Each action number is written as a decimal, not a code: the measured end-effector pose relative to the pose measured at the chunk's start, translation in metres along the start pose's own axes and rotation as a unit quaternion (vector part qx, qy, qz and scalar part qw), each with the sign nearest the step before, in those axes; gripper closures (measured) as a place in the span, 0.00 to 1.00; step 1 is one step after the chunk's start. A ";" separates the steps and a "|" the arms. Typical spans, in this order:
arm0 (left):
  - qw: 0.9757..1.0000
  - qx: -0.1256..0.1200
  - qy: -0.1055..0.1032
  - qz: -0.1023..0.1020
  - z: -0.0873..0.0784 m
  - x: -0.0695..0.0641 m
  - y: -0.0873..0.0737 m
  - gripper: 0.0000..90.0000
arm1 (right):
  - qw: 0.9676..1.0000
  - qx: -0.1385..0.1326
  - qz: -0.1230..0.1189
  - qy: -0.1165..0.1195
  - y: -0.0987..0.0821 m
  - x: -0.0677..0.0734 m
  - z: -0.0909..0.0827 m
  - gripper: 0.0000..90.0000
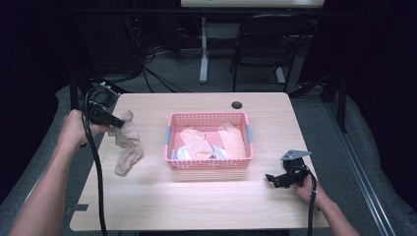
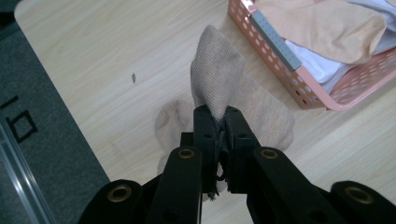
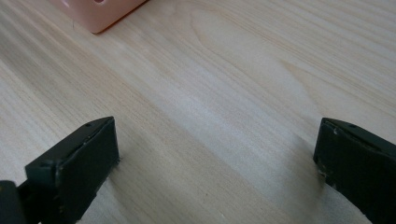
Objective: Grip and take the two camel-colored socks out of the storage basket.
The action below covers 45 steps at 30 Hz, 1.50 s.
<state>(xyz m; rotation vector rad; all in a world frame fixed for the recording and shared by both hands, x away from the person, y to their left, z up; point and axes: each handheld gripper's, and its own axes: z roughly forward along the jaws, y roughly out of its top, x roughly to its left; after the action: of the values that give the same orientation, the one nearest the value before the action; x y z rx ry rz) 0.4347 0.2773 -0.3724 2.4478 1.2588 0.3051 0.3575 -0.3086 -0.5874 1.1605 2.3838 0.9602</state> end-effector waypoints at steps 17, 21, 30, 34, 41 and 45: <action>0.999 0.015 -0.019 -0.030 0.034 0.014 -0.026 0.95 | 1.000 0.000 0.000 0.002 0.000 0.000 0.000 0.00; 0.999 0.009 -0.039 -0.031 0.037 0.011 -0.028 0.95 | 1.000 0.002 0.000 0.001 0.000 0.000 0.000 0.00; 0.997 0.051 -0.037 -0.041 0.092 0.006 -0.044 0.95 | 1.000 0.003 0.001 0.001 0.001 0.000 0.000 0.00; 0.996 0.059 -0.037 -0.062 0.111 0.009 -0.049 0.95 | 1.000 0.004 0.000 0.000 0.001 0.000 0.000 0.00; 0.995 0.051 -0.035 -0.078 0.132 0.015 -0.050 0.94 | 1.000 0.002 0.001 0.002 0.000 0.000 0.000 0.00; 0.995 0.044 -0.035 -0.083 0.134 0.015 -0.050 0.83 | 1.000 0.001 -0.001 0.003 0.000 0.000 0.000 0.00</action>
<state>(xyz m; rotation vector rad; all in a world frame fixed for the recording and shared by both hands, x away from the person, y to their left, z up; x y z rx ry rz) 0.4538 0.2864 -0.5150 2.3831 1.4639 0.1201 0.3580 -0.3084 -0.5872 1.1573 2.3894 0.9626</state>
